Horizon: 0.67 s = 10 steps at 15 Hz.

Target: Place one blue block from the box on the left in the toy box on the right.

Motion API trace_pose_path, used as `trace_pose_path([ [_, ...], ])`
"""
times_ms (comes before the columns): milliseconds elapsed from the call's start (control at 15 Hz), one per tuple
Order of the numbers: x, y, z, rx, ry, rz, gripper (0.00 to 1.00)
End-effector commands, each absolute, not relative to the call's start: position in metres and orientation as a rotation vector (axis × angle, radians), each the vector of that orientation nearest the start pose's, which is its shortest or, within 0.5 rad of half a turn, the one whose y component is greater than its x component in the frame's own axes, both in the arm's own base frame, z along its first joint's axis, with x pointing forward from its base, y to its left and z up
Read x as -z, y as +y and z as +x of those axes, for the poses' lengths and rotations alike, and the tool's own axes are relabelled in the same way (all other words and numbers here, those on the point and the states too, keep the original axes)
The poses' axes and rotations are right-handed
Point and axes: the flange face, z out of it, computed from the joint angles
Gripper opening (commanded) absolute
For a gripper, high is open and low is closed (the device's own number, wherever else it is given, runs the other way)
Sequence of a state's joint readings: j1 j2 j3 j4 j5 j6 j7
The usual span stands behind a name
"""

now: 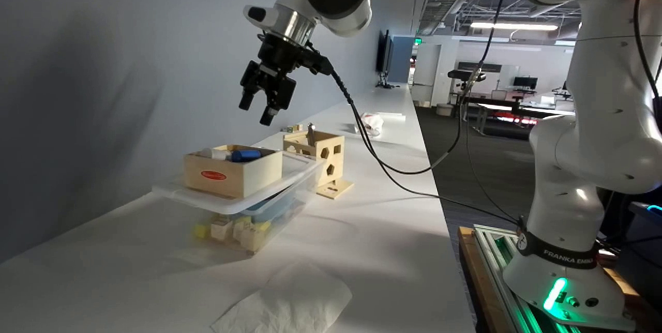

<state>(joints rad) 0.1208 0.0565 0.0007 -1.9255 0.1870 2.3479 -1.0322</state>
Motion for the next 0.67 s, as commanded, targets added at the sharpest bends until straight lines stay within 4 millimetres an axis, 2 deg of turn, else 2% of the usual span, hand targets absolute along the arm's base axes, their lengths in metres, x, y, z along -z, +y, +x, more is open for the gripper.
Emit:
trace_pose_path([
  [0, -0.49, 0.084, 0.619, 0.526, -1.708, -2.622, 1.0],
  [600, -0.463, 0.102, 0.631, 0.388, -1.862, -2.503, 0.99],
])
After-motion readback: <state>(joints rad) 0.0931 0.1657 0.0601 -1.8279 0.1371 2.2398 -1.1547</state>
